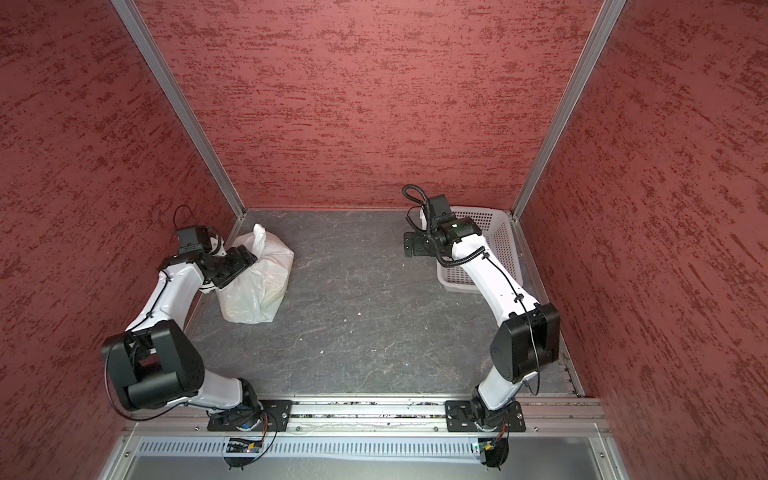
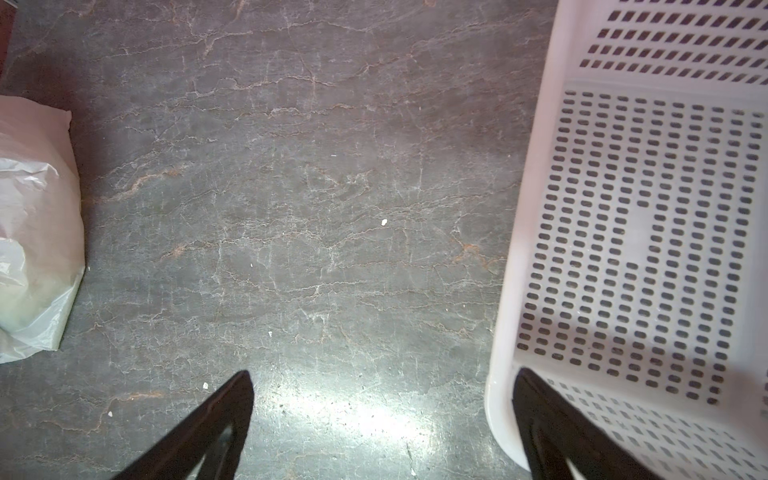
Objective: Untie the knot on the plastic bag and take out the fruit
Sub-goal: 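Lower the left gripper onto the bag's knot and close on it, then drag the knotted bag with the left gripper toward the table center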
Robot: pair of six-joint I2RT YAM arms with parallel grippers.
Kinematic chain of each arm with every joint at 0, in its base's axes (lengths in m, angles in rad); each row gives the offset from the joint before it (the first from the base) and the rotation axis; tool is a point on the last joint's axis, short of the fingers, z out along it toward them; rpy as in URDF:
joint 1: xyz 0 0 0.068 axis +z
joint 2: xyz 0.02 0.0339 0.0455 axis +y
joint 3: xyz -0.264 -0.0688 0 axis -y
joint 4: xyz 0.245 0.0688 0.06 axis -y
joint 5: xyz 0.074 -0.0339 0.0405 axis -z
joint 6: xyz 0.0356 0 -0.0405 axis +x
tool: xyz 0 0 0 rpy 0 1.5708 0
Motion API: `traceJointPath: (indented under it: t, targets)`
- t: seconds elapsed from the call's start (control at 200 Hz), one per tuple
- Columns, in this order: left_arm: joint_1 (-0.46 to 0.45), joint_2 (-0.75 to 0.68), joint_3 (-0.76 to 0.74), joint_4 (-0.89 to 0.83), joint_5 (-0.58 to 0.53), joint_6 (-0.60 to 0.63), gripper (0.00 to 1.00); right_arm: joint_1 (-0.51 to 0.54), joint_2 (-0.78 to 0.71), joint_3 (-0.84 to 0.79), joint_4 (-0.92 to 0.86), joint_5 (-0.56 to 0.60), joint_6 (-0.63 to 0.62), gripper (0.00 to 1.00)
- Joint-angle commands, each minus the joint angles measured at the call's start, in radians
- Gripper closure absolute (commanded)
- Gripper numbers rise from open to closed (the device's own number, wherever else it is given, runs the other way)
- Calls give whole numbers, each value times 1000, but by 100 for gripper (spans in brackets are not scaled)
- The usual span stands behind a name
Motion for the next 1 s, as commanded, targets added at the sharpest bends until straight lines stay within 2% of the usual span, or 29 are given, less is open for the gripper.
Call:
traceJointPath:
  t: [0.0, 0.205, 0.551, 0.756, 0.992]
  targets:
    - [-3, 44, 0, 15, 19, 67, 23, 7, -20, 5, 0, -2, 11, 2]
    - [-21, 81, -28, 30, -28, 99, 43, 7, -31, -33, 21, -3, 11, 1]
    - [-102, 108, -19, 28, -68, 116, 100, 4, -41, -85, 53, 6, 7, 2]
    - [-239, 135, 35, 17, -56, 119, 100, -24, -61, -134, 92, -5, 7, 2]
    - [-484, 188, 144, 5, -3, 81, 100, -102, -120, -205, 112, -26, -5, 2]
